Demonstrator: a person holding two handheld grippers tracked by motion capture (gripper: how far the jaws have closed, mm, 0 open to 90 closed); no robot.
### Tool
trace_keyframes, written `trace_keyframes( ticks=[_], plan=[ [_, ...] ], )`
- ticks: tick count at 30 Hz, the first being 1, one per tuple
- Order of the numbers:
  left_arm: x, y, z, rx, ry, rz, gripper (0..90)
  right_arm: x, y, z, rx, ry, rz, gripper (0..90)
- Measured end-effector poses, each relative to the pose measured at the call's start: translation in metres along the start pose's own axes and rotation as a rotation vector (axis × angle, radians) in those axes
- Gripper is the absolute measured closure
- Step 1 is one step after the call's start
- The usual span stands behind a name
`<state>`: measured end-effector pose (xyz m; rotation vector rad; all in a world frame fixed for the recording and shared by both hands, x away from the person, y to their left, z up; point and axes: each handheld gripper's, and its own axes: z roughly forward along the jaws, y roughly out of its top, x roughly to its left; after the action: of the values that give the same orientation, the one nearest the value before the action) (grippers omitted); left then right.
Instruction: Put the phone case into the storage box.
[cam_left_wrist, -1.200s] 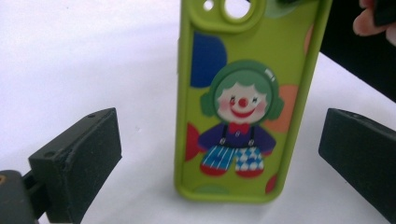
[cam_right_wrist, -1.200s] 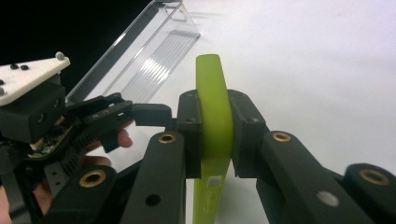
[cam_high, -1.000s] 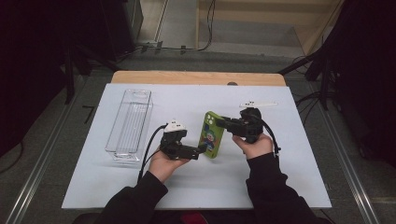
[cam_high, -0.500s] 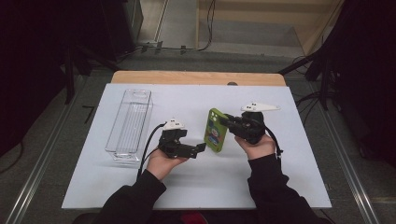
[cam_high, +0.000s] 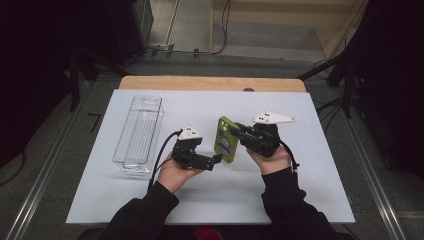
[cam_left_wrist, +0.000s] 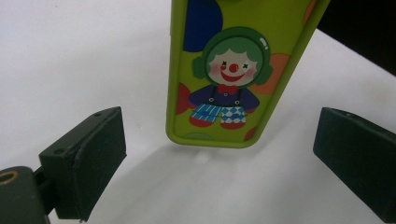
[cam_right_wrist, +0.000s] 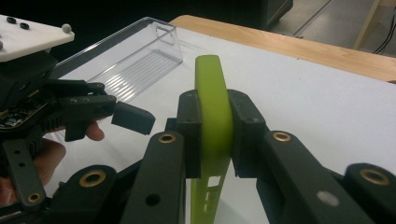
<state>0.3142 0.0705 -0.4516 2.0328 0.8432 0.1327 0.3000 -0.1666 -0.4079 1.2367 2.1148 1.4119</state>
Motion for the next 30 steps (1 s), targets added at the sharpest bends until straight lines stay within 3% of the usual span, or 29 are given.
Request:
trace_keyframes(
  ticks=[22, 30],
  plan=[
    [-0.005, 0.012, 0.002, -0.011, 0.037, 0.038, 2.8, 0.023, 0.000, 0.003, 0.019, 0.072, 0.009, 74.7],
    [-0.007, 0.014, 0.001, -0.006, 0.035, 0.055, 2.8, 0.025, 0.000, 0.004, 0.016, 0.059, 0.003, 74.7]
  ],
)
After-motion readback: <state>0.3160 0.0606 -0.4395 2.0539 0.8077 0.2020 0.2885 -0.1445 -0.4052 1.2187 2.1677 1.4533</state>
